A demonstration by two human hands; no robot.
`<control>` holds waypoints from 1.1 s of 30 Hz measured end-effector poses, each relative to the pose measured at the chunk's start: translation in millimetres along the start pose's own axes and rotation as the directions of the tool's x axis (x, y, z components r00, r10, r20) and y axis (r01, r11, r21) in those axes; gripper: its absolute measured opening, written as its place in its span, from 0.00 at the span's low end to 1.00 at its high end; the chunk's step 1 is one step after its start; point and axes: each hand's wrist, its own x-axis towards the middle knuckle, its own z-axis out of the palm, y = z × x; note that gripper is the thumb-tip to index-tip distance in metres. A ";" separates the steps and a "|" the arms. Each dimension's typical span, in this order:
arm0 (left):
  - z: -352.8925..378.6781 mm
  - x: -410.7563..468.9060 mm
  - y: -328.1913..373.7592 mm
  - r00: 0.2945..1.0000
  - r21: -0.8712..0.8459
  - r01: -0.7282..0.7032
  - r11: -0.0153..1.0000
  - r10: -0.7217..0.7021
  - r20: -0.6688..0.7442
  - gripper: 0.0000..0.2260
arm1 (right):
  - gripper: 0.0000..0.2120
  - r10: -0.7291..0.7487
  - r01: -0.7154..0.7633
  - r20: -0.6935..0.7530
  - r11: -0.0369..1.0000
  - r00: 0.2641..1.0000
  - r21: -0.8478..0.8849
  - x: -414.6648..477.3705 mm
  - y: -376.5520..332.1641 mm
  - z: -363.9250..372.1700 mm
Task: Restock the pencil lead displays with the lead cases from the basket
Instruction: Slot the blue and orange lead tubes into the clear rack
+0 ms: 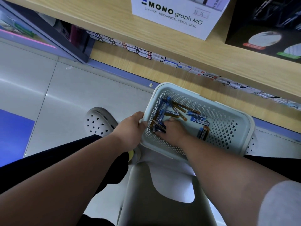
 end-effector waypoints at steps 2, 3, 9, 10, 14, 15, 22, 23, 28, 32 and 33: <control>0.5 -0.2 -0.1 1.000 0.005 0.003 1.000 -0.003 -0.007 0.10 | 0.27 0.004 -0.004 0.001 1.000 1.000 -0.012 -0.1 0.4 -1.6; 0.6 -0.1 -0.1 1.000 0.006 0.004 1.000 -0.004 -0.010 0.10 | 0.27 0.003 -0.003 0.003 1.000 1.000 -0.016 -0.6 0.5 -1.9; 1.0 0.1 -0.4 1.000 0.016 -0.001 1.000 0.001 0.005 0.10 | 0.22 0.006 -0.009 0.076 0.999 0.997 0.038 -2.8 -3.8 0.0; 1.2 -0.1 -1.0 1.000 0.013 -0.001 1.000 0.001 0.007 0.11 | 0.21 0.011 -0.015 0.085 0.999 0.996 0.050 -2.3 -4.3 -0.1; 1.2 -1.1 -2.4 1.000 -0.016 0.005 1.000 -0.004 0.009 0.10 | 0.17 0.015 -0.030 0.140 0.994 0.990 0.106 -2.4 -6.3 0.9; 1.1 -1.1 -2.3 1.000 -0.024 0.006 1.000 -0.006 0.011 0.10 | 0.17 0.013 -0.028 0.136 0.993 0.991 0.112 -3.0 -7.2 1.8; 0.5 -1.6 -1.0 1.000 -0.032 0.005 0.999 -0.005 0.012 0.11 | 0.18 0.004 -0.024 0.133 0.988 0.991 0.151 -8.7 -5.6 0.3; 0.4 -1.6 -0.9 1.000 -0.031 0.006 1.000 -0.005 0.010 0.11 | 0.19 0.004 -0.027 0.140 0.986 0.990 0.163 -8.3 -4.5 -0.4; 1.6 -2.0 -0.9 1.000 -0.036 0.010 0.999 -0.009 0.004 0.11 | 0.20 0.019 -0.065 0.184 0.967 0.983 0.248 -5.5 -8.0 4.3; 2.8 -1.6 -2.7 1.000 -0.036 0.010 0.999 -0.009 0.009 0.10 | 0.19 -0.010 -0.059 0.227 0.954 0.974 0.295 -6.3 -10.7 -1.9; 2.3 -1.4 -2.9 1.000 -0.035 0.009 0.999 -0.008 0.013 0.10 | 0.19 -0.019 -0.056 0.249 0.955 0.968 0.291 -6.3 -11.2 -5.1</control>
